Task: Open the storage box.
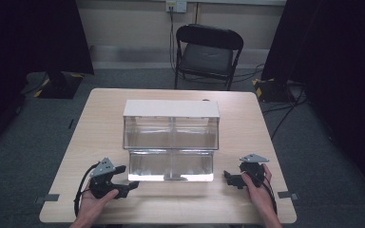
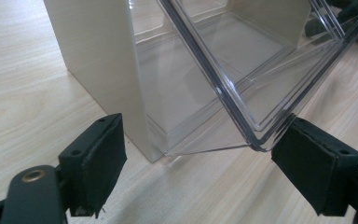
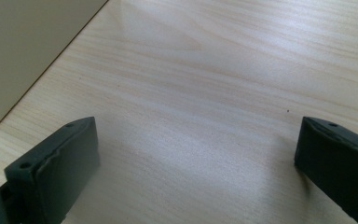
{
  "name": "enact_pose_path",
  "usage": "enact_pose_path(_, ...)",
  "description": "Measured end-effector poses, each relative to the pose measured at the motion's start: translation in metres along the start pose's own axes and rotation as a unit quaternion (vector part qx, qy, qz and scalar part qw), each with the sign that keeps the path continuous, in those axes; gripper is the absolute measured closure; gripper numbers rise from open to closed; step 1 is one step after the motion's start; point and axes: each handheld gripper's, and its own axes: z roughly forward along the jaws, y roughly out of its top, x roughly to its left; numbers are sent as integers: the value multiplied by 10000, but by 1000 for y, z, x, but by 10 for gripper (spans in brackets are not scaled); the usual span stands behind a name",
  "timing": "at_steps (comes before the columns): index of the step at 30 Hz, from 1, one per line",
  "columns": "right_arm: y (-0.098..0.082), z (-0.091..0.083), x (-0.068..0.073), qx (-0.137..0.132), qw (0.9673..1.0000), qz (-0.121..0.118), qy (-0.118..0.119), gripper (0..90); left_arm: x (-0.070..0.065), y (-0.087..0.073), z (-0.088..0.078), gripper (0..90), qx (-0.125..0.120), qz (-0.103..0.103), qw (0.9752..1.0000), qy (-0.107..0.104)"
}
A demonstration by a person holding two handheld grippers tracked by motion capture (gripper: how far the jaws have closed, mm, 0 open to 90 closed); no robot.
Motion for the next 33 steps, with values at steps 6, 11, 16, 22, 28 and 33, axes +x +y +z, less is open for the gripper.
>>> enact_pose_path(6,0,0,0,-2,10000,0,1,0,0,1,0,178,-29,-21,9999,-108)
enact_pose_path(11,0,0,0,-1,10000,-2,0,0,0,1,1,181,-36,-101,9997,-208)
enact_pose_path(16,0,0,0,-1,10000,-1,1,0,-1,1,2,203,-47,-90,9996,-253)
enact_pose_path(22,0,0,0,-1,10000,-1,1,0,-1,1,2,238,-44,-68,9995,-319)
enact_pose_path(28,0,0,0,-2,10000,-1,1,0,-1,1,2,260,-76,-90,9992,-387)
enact_pose_path(33,0,0,0,-1,10000,0,1,0,-2,1,2,266,-64,-39,9993,-377)
